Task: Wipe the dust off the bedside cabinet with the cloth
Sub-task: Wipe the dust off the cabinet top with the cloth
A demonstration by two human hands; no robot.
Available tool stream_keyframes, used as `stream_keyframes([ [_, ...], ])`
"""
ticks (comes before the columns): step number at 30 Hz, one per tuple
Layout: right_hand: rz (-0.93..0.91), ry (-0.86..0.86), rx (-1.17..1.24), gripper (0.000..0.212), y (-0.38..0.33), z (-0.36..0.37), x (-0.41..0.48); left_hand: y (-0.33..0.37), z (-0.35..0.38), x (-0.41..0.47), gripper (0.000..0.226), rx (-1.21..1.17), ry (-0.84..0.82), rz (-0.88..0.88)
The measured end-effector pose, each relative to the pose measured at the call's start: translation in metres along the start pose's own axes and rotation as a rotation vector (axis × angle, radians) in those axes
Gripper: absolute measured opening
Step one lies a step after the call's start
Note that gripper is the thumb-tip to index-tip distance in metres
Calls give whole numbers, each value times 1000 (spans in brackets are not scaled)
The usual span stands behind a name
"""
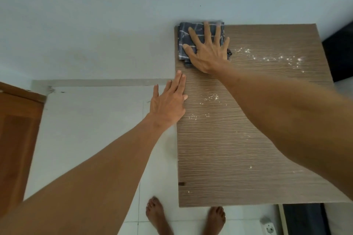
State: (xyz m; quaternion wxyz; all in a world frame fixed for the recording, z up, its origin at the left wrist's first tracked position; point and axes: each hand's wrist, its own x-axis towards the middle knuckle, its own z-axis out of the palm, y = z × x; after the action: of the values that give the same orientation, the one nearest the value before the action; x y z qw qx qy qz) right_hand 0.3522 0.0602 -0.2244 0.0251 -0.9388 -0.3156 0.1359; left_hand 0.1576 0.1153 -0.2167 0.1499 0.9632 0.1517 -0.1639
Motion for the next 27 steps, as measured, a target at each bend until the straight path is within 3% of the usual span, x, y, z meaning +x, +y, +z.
stream_keyframes([
  [11, 14, 29, 9, 66, 3, 26, -93, 0, -5, -2, 71, -100, 9, -16],
  [16, -42, 15, -1, 65, 2, 38, -148, -2, -10, -4, 64, -14, 16, 35],
  [22, -152, 8, -44, 66, 6, 54, -210, -3, -13, -3, 73, 95, 1, 49],
  [27, -252, 11, -70, 63, 7, 62, -248, -1, -10, -12, 57, 150, 2, 66],
])
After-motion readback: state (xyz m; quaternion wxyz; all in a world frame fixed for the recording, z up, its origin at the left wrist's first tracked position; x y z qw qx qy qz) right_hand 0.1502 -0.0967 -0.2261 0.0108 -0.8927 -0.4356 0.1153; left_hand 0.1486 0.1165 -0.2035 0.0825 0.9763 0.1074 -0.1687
